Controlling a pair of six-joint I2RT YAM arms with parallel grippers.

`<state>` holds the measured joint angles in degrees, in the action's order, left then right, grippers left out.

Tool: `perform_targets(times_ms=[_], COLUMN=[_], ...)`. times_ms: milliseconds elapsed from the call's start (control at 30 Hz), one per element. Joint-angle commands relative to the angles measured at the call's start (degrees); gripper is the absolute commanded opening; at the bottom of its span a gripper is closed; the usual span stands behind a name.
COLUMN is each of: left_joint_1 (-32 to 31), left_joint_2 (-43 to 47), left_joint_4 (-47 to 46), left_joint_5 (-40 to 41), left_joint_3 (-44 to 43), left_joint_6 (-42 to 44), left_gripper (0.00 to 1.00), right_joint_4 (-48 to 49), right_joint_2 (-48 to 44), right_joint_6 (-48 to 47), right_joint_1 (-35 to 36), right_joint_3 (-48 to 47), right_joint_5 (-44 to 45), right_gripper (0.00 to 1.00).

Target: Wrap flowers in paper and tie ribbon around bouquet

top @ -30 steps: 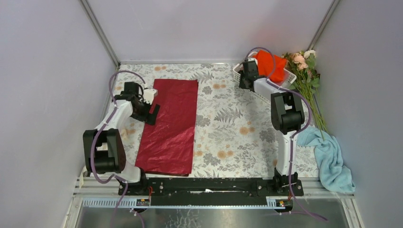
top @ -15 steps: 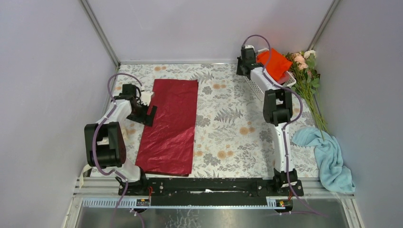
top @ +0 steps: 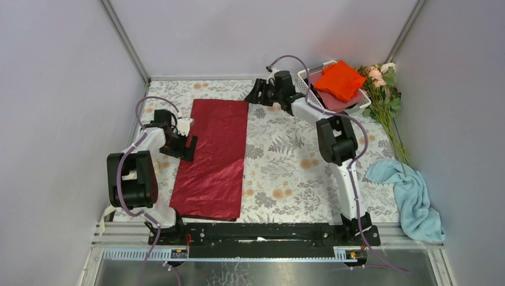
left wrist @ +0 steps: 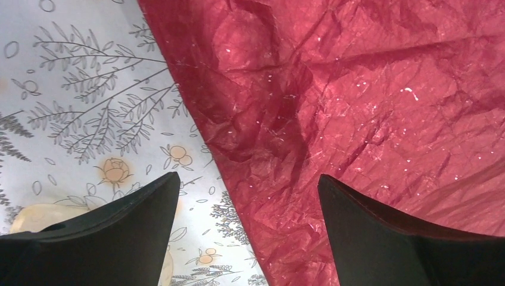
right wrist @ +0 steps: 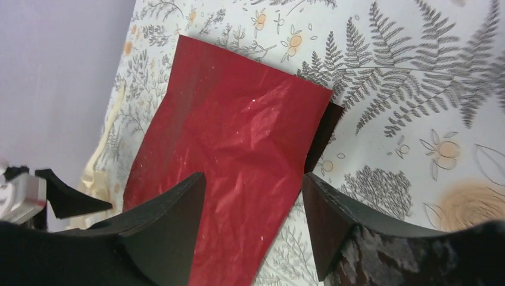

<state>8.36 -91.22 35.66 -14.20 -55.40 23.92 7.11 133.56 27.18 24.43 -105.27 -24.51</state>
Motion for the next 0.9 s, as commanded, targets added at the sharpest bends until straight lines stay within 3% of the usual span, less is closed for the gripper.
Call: perform_targets(times_ms=[0,200,467,767,833,867], left_joint_1=[0.2,-0.3,-0.5,-0.5,-0.5,-0.5], left_joint_2=[0.8,0.0,0.0,0.1,0.3,0.4], left_joint_4=[-2.2,-2.8,-3.0,-2.9,-2.7,-2.3], left_joint_5=[-3.1,-5.7,-6.4,-6.6,-6.9,-7.2], left_joint_3=[0.9,1.3,1.4,1.3,1.4,1.2], left_joint_6=[-0.4,-0.9,-0.8,-0.6,-0.4,-0.2], left_gripper=[0.93,0.93,0.93,0.93,0.93,0.93], right_joint_4=[5.5,0.3,0.5,0.3,0.9,0.7], right_joint_2=[8.0,17.0,20.9,24.4,24.5,24.2], right_joint_6=[10.8,11.2,12.7,14.5,15.2,15.5], right_joint_1=[-0.4,0.9,1.7,1.8,1.8,1.8], right_joint_3=[-7.7,-19.6,-22.6,-27.7,-27.8,-28.1], right_joint_5=[-2.9,1.4,2.8,2.4,1.7,1.0], right_gripper=[0.64,0.57,0.4,0.35,0.23,0.09])
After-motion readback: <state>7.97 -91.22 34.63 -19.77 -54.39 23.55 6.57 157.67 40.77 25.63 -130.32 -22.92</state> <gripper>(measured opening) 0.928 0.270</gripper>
